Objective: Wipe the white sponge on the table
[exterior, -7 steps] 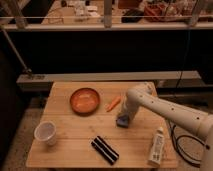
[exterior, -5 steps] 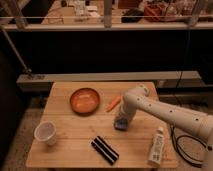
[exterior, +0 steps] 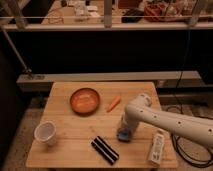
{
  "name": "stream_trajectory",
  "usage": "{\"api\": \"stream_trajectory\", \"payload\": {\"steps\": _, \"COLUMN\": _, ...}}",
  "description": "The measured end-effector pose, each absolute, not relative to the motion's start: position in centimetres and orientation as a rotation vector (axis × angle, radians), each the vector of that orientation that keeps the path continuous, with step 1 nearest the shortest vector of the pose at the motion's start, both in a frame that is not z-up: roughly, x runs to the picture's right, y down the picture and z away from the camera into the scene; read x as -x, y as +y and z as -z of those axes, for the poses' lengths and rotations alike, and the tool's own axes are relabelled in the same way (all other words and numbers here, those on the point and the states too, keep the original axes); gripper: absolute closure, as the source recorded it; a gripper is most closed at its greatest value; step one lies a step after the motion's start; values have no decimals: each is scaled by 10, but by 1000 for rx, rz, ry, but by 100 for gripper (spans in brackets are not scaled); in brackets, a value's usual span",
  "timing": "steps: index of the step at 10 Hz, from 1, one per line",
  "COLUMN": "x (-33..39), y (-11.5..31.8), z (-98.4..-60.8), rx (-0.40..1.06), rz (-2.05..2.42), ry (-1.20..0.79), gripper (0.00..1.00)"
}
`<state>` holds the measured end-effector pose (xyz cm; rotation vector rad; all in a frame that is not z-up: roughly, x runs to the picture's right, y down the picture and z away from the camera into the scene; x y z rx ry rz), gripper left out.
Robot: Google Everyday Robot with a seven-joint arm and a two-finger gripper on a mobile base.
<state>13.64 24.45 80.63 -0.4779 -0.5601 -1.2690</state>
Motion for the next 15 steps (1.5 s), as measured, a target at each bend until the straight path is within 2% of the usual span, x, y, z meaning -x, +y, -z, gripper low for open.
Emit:
{"api": "stream_trajectory", "payload": {"steps": 4, "x": -208, "y": 264, "z": -798, "rx": 530, "rz": 1123, "ry": -512, "gripper": 44}}
{"api": "stream_trajectory", "payload": {"steps": 7, "x": -240, "y": 241, "z": -815, "rx": 516, "rz": 1027, "ry": -475, "gripper": 44}}
{"api": "stream_trajectory", "payload": {"steps": 11, "x": -227, "y": 191, "z": -857, "rx": 492, "rz": 1015, "ry": -508, "gripper": 44}}
{"api": "stream_trajectory", "payload": {"steps": 15, "x": -167, "y": 173, "z": -865, "rx": 436, "rz": 1090, "ry": -575, "gripper": 44}}
